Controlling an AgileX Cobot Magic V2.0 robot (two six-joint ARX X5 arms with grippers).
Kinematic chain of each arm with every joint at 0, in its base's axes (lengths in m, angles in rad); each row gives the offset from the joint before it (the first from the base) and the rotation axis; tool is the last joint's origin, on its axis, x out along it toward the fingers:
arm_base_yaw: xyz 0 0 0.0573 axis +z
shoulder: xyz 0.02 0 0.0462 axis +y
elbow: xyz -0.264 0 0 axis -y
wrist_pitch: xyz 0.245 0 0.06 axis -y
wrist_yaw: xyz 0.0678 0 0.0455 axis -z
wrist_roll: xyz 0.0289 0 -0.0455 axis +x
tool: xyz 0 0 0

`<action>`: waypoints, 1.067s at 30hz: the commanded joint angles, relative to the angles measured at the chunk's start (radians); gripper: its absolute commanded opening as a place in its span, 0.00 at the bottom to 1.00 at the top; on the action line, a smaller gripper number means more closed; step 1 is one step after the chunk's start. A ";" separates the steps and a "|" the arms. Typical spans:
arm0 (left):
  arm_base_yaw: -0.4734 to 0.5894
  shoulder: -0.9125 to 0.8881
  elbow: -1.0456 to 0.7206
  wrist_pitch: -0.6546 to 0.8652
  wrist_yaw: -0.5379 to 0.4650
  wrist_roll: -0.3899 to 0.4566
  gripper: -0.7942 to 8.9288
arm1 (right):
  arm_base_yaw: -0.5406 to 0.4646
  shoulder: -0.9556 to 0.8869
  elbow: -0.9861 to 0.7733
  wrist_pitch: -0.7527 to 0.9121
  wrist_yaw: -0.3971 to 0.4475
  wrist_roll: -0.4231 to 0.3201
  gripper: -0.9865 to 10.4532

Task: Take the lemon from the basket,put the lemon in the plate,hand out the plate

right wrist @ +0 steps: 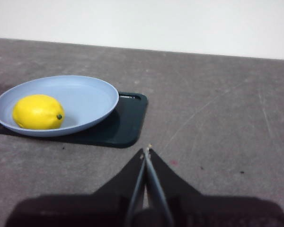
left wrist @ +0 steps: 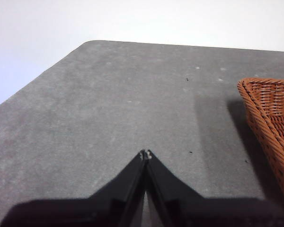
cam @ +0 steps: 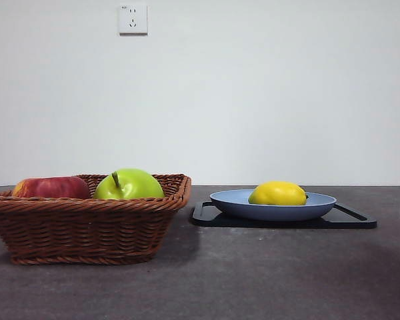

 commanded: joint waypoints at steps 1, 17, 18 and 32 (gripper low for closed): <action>0.004 -0.003 -0.008 0.004 0.001 -0.005 0.09 | 0.000 -0.003 -0.005 -0.001 0.001 0.013 0.09; 0.004 -0.003 -0.008 0.004 0.001 -0.005 0.09 | 0.000 -0.003 -0.005 0.004 0.005 0.013 0.09; 0.004 -0.003 -0.008 0.004 0.001 -0.005 0.09 | 0.000 -0.003 -0.005 0.004 0.005 0.013 0.09; 0.004 -0.003 -0.008 0.004 0.001 -0.005 0.09 | 0.000 -0.003 -0.005 0.004 0.005 0.013 0.09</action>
